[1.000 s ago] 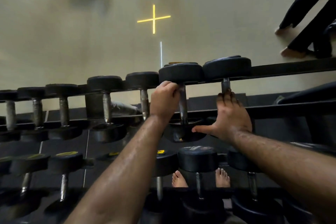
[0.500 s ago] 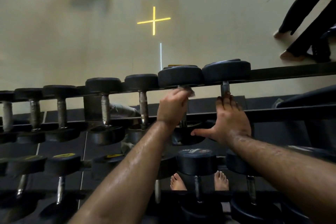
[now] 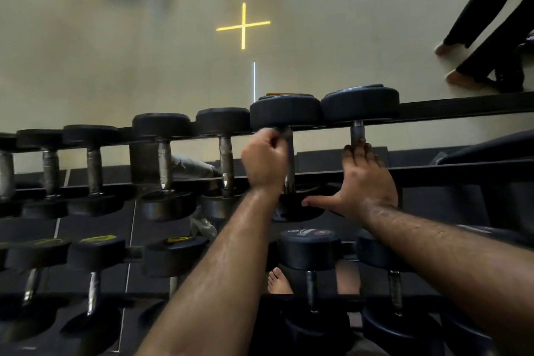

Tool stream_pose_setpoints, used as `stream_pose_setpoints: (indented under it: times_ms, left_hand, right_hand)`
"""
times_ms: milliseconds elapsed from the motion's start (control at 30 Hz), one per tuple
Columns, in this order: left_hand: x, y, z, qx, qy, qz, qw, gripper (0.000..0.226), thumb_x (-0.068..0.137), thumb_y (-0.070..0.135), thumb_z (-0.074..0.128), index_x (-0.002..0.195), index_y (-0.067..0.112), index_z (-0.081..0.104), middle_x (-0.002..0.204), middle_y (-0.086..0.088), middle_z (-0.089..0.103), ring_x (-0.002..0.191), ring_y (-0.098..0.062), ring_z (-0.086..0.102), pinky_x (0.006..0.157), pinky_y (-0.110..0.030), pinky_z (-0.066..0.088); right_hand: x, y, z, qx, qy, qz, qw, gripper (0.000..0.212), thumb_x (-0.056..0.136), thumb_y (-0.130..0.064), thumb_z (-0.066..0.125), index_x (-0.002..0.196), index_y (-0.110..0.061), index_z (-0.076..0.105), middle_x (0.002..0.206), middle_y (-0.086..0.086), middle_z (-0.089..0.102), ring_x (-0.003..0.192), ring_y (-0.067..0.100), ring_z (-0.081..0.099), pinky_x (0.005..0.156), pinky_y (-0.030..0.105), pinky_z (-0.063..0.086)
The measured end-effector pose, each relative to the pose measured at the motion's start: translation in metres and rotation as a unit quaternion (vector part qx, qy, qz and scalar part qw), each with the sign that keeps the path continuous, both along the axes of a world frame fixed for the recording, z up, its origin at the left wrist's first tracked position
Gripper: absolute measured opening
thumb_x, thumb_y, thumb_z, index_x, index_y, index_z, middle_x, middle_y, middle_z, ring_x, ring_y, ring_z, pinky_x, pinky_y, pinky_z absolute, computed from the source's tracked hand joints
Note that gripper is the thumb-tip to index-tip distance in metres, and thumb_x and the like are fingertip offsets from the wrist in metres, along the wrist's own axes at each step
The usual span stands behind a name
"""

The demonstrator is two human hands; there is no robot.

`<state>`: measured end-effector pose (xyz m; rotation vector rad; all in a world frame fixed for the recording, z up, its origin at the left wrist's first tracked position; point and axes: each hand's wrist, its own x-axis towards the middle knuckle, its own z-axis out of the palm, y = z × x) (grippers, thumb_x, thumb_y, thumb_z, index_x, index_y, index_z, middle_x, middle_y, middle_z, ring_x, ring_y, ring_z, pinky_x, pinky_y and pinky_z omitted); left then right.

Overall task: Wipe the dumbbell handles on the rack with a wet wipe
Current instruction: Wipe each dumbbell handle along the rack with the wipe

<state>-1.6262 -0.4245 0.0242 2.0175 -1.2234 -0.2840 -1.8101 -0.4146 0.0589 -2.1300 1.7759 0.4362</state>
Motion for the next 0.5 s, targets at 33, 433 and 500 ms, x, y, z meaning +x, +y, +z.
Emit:
stream_pose_setpoints:
  times_ms: [33,433,500]
  left_hand:
    - [0.007,0.000,-0.002,0.010,0.000,0.025,1.000,0.005,0.090,0.012,0.077,0.094,0.011,0.081,0.087,-0.003,0.079,0.077,-0.008,0.066,0.065,-0.001,0.036]
    - [0.056,-0.013,-0.053,0.185,0.318,0.133,0.920,0.016,0.076,0.033,0.066,0.087,0.023,0.072,0.080,0.000,0.077,0.077,-0.023,0.076,0.070,-0.049,0.066]
    - [0.042,-0.018,-0.062,0.262,0.308,0.027,0.914,0.014,0.079,0.027,0.072,0.091,0.021,0.077,0.083,-0.001,0.079,0.078,-0.022,0.077,0.070,-0.043,0.067]
  right_hand:
    - [0.000,0.000,0.000,-0.001,0.001,0.000,1.000,0.171,0.043,-0.121,0.026,0.170,-0.007,0.011,0.178,0.021,0.004,0.164,0.036,0.012,0.133,0.047,0.020]
    - [-0.003,0.001,-0.001,0.000,-0.001,0.009,1.000,0.175,0.040,-0.122,0.021,0.170,-0.006,0.013,0.178,0.021,0.008,0.164,0.035,0.013,0.133,0.048,0.019]
    - [-0.003,0.001,-0.002,-0.002,-0.002,0.008,1.000,0.175,0.040,-0.122,0.021,0.169,-0.005,0.015,0.177,0.022,0.009,0.164,0.036,0.014,0.133,0.048,0.020]
